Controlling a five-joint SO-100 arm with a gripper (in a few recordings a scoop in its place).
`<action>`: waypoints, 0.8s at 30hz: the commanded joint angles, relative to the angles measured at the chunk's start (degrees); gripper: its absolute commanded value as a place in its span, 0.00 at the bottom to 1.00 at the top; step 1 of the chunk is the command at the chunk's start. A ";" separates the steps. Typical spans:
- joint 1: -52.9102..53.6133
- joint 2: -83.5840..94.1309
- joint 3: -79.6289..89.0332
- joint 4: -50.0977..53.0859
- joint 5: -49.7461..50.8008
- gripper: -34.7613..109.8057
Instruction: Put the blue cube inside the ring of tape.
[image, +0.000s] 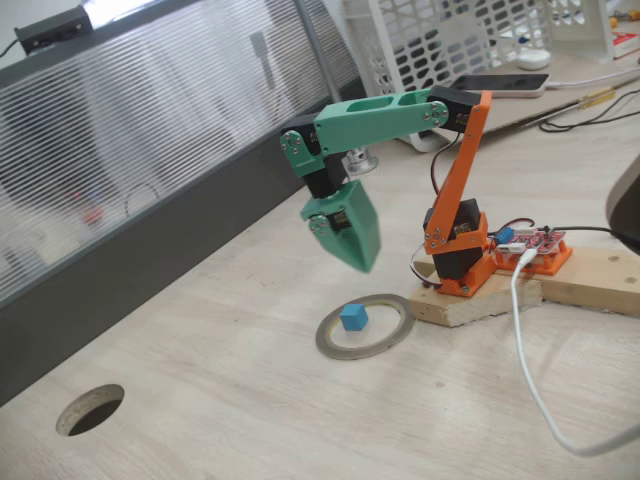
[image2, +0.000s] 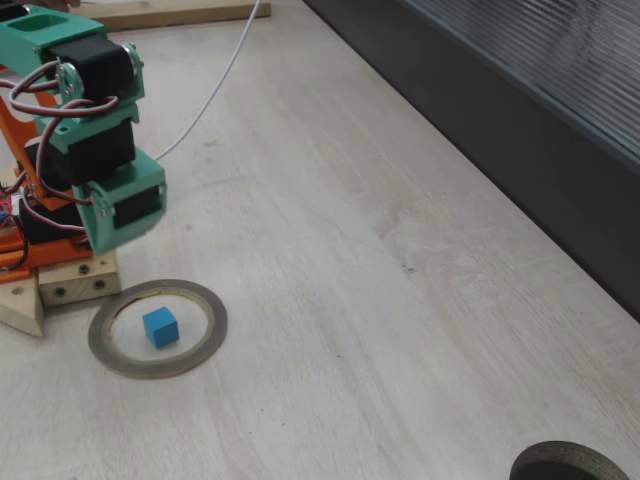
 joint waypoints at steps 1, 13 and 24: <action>0.26 1.32 -0.26 7.56 0.79 0.23; 0.09 1.49 9.67 10.46 0.79 0.23; 0.09 1.32 9.67 10.46 0.70 0.23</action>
